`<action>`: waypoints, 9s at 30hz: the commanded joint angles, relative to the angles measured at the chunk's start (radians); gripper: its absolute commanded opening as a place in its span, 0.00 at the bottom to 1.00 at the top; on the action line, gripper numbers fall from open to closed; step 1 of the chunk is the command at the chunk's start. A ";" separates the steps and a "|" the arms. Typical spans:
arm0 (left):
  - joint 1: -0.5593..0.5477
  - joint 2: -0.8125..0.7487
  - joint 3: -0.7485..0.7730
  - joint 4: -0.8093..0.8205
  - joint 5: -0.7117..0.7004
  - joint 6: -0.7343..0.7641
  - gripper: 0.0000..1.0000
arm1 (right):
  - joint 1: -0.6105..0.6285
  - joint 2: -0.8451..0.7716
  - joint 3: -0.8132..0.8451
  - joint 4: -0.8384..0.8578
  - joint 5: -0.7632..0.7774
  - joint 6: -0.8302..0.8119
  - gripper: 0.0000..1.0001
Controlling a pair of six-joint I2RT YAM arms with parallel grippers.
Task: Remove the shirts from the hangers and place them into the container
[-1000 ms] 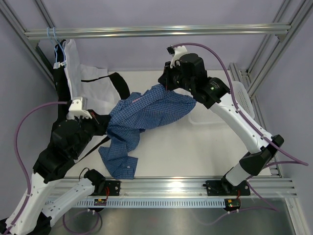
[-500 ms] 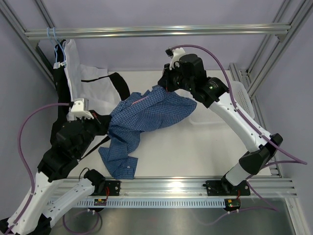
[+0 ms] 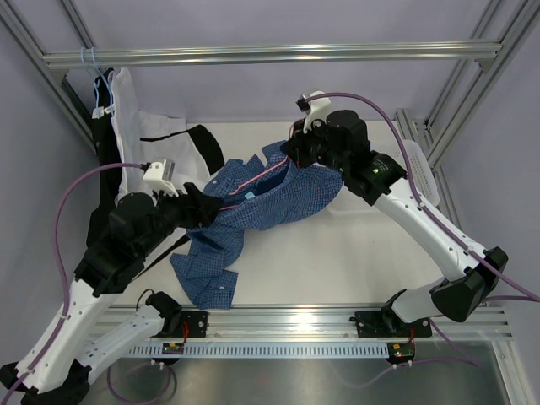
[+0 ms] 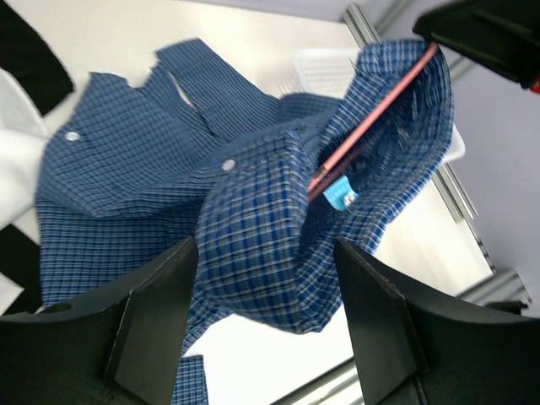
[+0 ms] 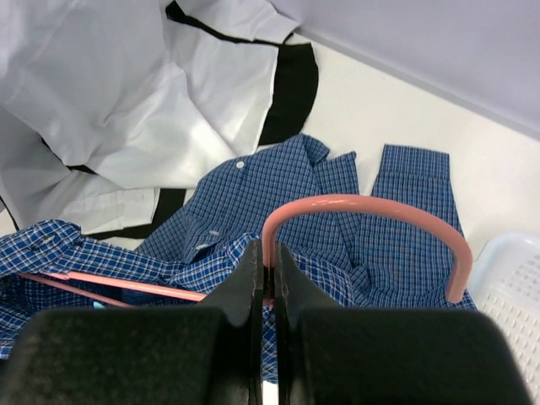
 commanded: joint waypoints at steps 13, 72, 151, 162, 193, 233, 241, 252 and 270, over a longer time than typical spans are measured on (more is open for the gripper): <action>0.003 0.145 0.110 0.013 -0.010 0.105 0.44 | 0.024 -0.030 0.013 0.082 0.006 -0.053 0.00; 0.003 -0.127 -0.038 -0.076 -0.201 0.153 0.99 | 0.117 0.016 0.282 0.001 -0.136 -0.104 0.00; 0.179 0.275 0.339 0.017 -0.107 0.273 0.00 | 0.083 -0.364 -0.117 -0.269 0.242 -0.035 0.99; 0.306 0.427 0.541 -0.007 -0.070 0.274 0.00 | 0.081 -0.357 -0.250 -0.222 0.111 0.031 0.99; 0.491 0.397 0.456 -0.154 -0.043 0.276 0.99 | 0.172 0.290 -0.203 -0.031 0.176 0.121 0.99; 0.480 0.128 0.311 -0.247 0.007 0.254 0.99 | -0.264 -0.068 0.265 -0.242 0.579 -0.198 0.00; 0.480 0.122 0.271 -0.240 0.032 0.236 0.99 | -0.478 -0.166 0.035 -0.125 0.440 -0.040 0.00; 0.480 0.119 0.245 -0.228 0.036 0.230 0.99 | -0.588 -0.229 0.094 -0.070 0.113 0.049 0.00; 0.480 0.114 0.238 -0.217 0.036 0.223 0.98 | -0.589 -0.298 0.446 -0.163 0.105 0.025 0.00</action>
